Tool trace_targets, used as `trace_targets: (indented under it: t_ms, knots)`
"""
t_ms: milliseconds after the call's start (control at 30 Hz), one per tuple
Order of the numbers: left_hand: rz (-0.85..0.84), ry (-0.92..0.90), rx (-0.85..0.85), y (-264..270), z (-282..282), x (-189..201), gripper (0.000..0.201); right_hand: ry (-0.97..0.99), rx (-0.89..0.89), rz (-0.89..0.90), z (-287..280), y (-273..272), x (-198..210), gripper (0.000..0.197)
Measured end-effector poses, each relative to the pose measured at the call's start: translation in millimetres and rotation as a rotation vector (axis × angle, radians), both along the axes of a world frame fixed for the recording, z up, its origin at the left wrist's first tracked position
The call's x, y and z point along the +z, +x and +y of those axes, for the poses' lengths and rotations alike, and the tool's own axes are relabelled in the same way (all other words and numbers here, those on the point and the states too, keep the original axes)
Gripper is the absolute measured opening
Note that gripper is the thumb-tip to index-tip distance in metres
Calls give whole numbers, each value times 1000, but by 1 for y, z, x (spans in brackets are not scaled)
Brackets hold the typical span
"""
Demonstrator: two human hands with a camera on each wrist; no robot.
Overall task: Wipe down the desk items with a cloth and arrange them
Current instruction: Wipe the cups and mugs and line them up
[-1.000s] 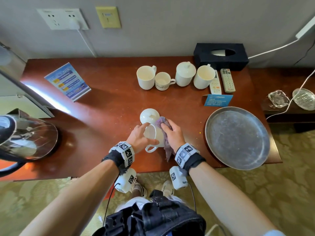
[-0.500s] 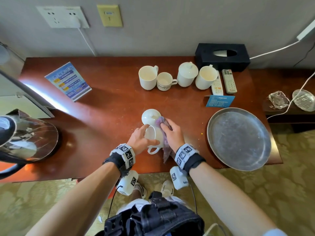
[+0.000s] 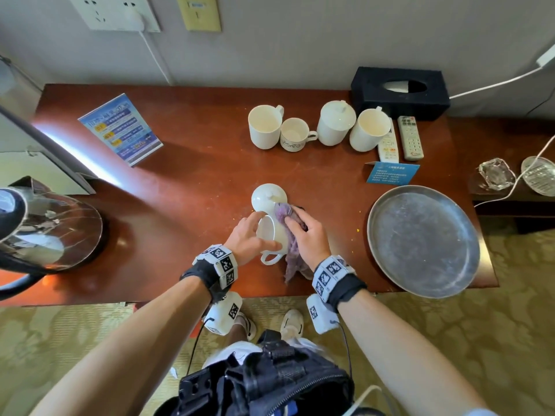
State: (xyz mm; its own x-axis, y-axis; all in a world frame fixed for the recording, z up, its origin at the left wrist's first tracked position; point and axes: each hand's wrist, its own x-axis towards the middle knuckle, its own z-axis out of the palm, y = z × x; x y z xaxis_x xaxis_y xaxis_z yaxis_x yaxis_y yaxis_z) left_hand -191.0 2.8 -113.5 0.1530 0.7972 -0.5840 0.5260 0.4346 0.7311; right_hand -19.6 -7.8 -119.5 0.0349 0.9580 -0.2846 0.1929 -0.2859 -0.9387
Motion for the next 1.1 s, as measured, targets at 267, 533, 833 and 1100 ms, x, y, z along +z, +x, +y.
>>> trace_targets:
  t_ms: [267,533,833,1100]
  knots:
    - [-41,-17,42,1,6,-3,112,152,90,-155,-13,-2,4,36]
    - [12,89,-88,5,1,-2,107,-16,-28,33,18,1,-4,34]
    - [31,149,-21,9,-3,-2,80,244,189,-142,-18,0,4,37]
    - [20,68,64,10,-12,-2,92,20,82,-160,24,2,-12,27]
